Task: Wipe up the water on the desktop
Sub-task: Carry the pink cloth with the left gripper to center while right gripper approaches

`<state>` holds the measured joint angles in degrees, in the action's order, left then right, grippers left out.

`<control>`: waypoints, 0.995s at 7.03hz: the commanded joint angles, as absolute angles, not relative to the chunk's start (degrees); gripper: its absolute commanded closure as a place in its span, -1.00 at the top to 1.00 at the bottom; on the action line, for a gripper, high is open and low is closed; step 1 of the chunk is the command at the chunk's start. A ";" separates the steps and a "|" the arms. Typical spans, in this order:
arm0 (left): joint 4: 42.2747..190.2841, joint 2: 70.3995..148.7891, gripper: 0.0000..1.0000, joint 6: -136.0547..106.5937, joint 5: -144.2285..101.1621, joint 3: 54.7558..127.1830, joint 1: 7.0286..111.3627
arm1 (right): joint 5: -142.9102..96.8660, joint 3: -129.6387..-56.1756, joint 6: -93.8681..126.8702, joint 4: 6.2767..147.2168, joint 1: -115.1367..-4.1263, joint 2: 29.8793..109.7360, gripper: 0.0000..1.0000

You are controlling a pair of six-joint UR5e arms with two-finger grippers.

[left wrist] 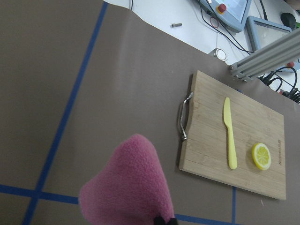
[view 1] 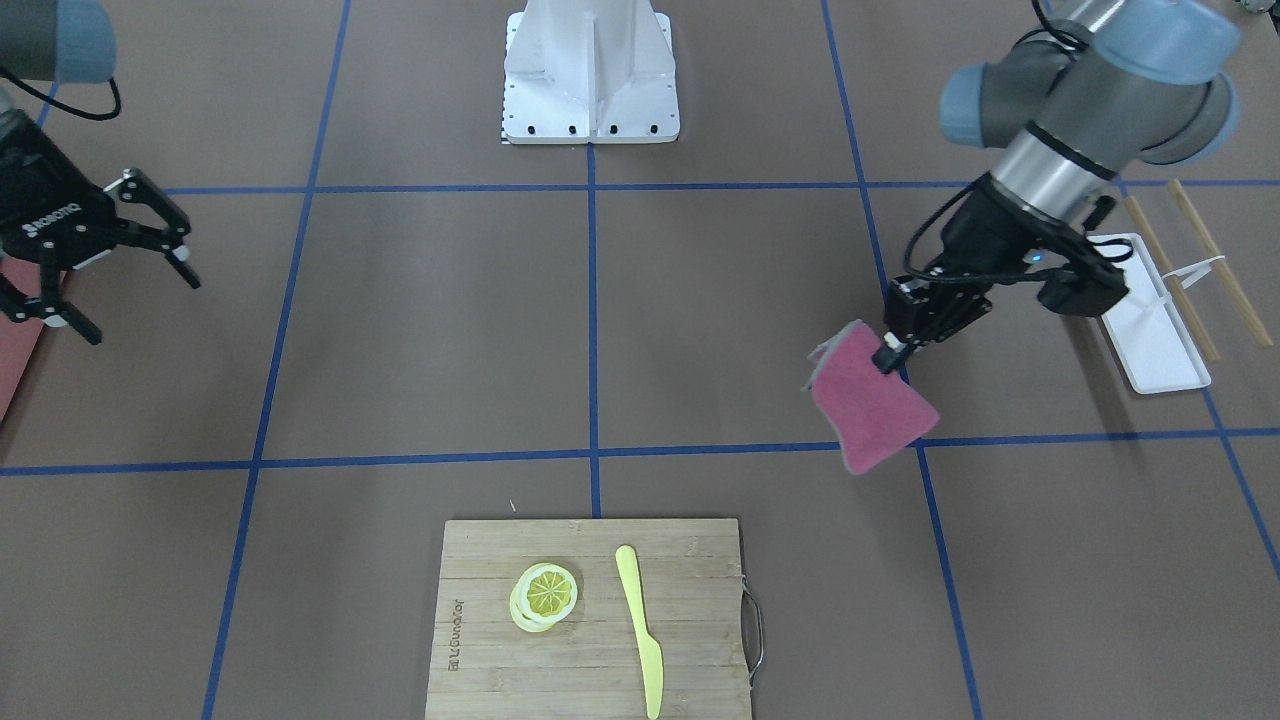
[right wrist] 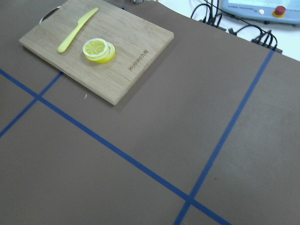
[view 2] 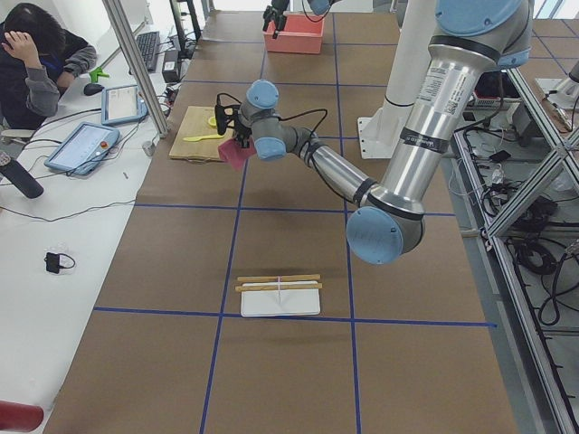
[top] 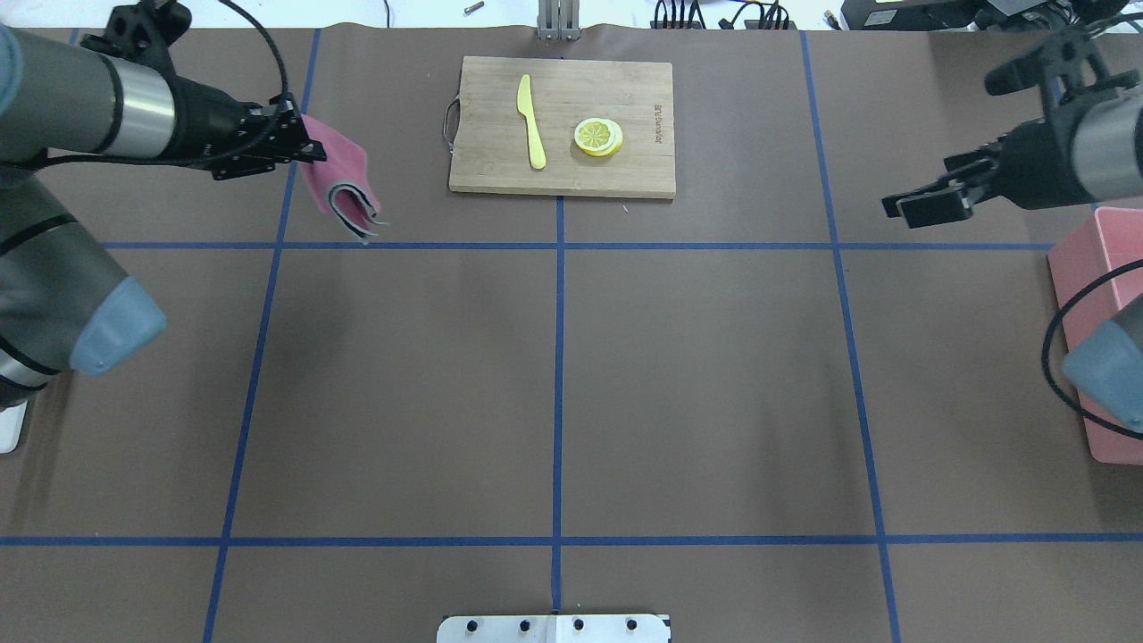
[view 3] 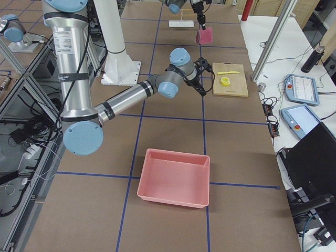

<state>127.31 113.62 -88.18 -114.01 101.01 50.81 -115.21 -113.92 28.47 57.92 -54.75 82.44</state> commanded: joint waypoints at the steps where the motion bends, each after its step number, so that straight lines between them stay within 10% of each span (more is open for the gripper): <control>1: 120.09 122.57 -1.00 -95.07 -107.86 100.81 44.50 | -101.14 -114.00 30.41 58.01 -43.29 75.44 0.95; 7: 119.09 132.10 -1.00 -104.05 -101.34 101.16 35.25 | -73.58 -112.24 29.53 58.80 -23.66 69.08 0.93</control>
